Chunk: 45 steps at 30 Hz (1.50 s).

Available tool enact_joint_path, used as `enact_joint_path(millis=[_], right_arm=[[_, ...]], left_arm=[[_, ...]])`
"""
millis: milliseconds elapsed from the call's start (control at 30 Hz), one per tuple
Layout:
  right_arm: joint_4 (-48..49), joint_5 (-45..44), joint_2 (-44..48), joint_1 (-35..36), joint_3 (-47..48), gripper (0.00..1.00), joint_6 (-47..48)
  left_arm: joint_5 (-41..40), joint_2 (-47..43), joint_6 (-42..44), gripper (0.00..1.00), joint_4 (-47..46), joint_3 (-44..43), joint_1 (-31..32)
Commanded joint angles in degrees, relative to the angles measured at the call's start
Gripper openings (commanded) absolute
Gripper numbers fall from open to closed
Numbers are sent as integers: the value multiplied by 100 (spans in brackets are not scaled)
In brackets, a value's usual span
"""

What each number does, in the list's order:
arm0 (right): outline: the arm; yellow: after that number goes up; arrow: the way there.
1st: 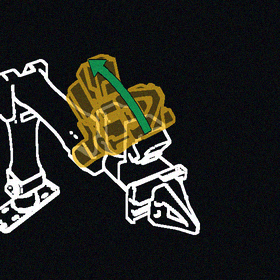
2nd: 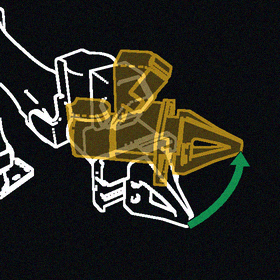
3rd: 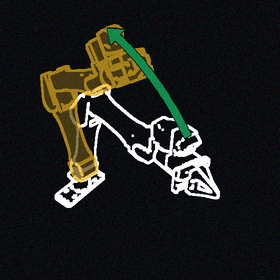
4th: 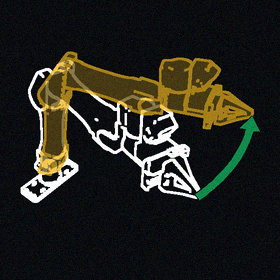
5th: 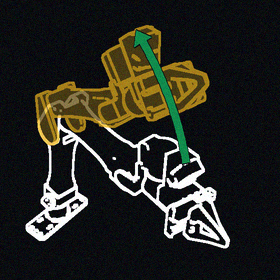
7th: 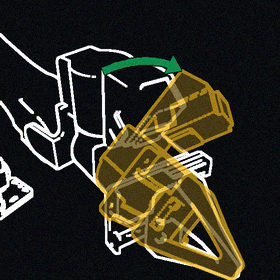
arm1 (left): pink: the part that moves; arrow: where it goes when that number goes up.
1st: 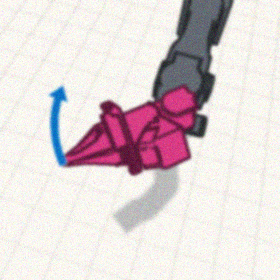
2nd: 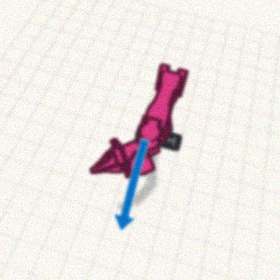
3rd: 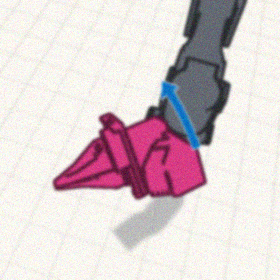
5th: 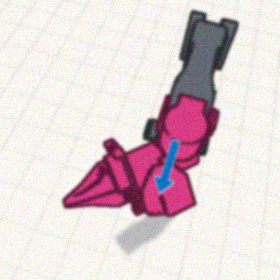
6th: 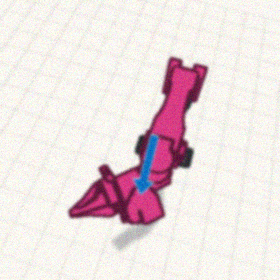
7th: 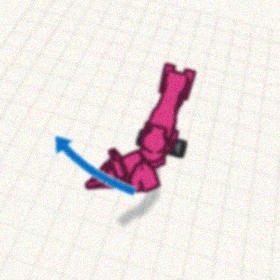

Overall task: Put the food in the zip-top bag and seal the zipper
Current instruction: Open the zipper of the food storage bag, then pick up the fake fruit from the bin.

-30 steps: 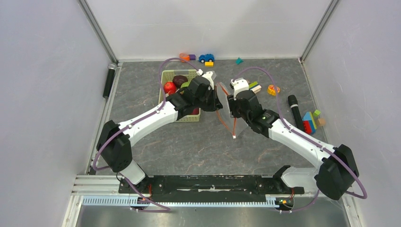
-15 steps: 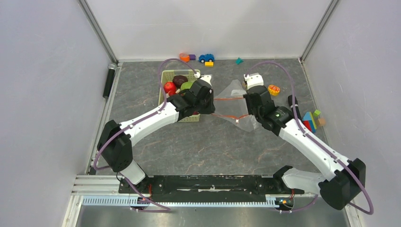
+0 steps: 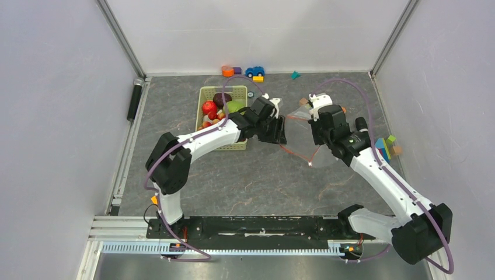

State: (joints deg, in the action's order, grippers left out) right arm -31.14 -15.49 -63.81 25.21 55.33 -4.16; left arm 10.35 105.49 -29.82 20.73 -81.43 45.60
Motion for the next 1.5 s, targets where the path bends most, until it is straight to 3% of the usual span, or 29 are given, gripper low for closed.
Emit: enact_joint_path(millis=[0,67,267,500,667,867,1100,1467], right_arm=[[383,202,-123,-26,-89,0,-105],[521,83,-202,-25,-150,0,-202],[783,-507,-306,-27,-157,0,-491],[1001,-745,-204,-32,-388,0,-656],[1024,-715,-193,-34,-409,0,-640],[1053,-503,-219,-42,-406,0,-483],[1086,-228,-346,-34,-353,0,-345],[1072,-168,-377,-39,-356,0,-252]], left_arm=[[475,238,105,73,-146,-623,115],[534,186,123,99,-156,-634,115],[134,-333,411,100,196,-532,115],[-1676,-1262,739,100,1182,-387,42],[-2810,-1958,735,100,1319,-25,-236],[-2910,-2214,643,100,1741,233,-1180],[-2197,-1759,789,100,1556,531,-2448],[-2342,-1304,962,100,1480,541,-2721]])
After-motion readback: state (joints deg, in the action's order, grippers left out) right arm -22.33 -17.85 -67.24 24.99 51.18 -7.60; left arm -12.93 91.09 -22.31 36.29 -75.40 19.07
